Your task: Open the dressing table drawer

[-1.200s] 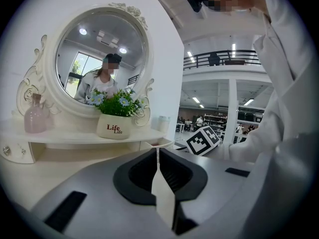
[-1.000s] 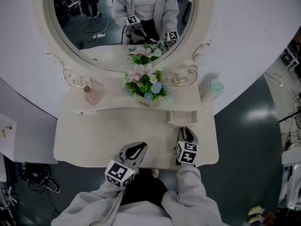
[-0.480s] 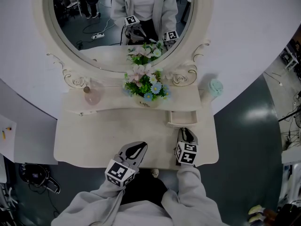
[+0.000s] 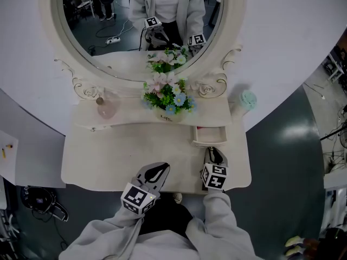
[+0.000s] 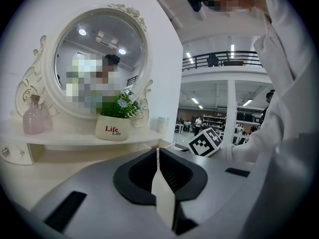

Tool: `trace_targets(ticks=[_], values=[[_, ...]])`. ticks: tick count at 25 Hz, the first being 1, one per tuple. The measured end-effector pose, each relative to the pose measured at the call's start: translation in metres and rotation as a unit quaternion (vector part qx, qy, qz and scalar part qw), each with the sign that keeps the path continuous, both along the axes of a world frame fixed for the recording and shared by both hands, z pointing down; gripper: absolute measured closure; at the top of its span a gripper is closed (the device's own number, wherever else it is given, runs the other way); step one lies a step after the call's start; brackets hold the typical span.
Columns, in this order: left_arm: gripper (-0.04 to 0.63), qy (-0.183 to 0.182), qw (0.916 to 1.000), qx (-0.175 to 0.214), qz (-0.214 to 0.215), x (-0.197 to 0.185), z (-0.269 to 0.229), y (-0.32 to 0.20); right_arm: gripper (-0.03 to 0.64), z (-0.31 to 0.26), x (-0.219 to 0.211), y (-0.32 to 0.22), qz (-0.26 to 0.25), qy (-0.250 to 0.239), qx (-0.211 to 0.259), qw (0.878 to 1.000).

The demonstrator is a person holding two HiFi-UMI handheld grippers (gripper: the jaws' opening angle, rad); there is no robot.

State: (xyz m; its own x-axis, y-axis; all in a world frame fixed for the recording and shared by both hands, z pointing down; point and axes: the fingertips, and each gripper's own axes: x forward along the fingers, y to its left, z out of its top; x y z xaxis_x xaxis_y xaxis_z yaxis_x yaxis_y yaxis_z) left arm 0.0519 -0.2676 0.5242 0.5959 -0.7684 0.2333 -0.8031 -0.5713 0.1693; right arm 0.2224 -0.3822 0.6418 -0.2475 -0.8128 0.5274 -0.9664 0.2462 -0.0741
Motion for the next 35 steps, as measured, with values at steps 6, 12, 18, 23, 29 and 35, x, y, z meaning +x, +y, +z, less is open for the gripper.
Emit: trace_targets(ticks=[6, 12, 18, 23, 29, 35], values=[[0.566, -0.001, 1.0, 0.001, 0.004, 0.004, 0.0, 0.002, 0.508, -0.001, 0.0, 0.005, 0.005, -0.025, -0.004, 1.0], [0.566, -0.001, 0.9998, 0.007, 0.017, 0.013, -0.003, 0.004, 0.479, -0.002, -0.001, 0.009, -0.005, -0.048, -0.008, 0.999], [0.566, -0.003, 0.9997, 0.01, 0.022, 0.016, -0.004, 0.006, 0.406, -0.013, 0.005, 0.026, -0.003, -0.084, -0.006, 0.996], [0.566, -0.003, 0.9994, 0.015, 0.032, 0.023, -0.008, 0.006, 0.368, -0.03, 0.013, 0.045, -0.006, -0.105, 0.005, 0.994], [0.566, -0.002, 0.9987, 0.026, 0.043, 0.032, -0.016, 0.003, 0.365, -0.064, 0.02, 0.069, -0.009, -0.136, 0.027, 0.99], [0.566, 0.006, 0.9972, 0.041, 0.062, 0.046, -0.025, -0.005, 0.365, -0.111, 0.01, 0.092, -0.029, -0.149, 0.065, 0.986]])
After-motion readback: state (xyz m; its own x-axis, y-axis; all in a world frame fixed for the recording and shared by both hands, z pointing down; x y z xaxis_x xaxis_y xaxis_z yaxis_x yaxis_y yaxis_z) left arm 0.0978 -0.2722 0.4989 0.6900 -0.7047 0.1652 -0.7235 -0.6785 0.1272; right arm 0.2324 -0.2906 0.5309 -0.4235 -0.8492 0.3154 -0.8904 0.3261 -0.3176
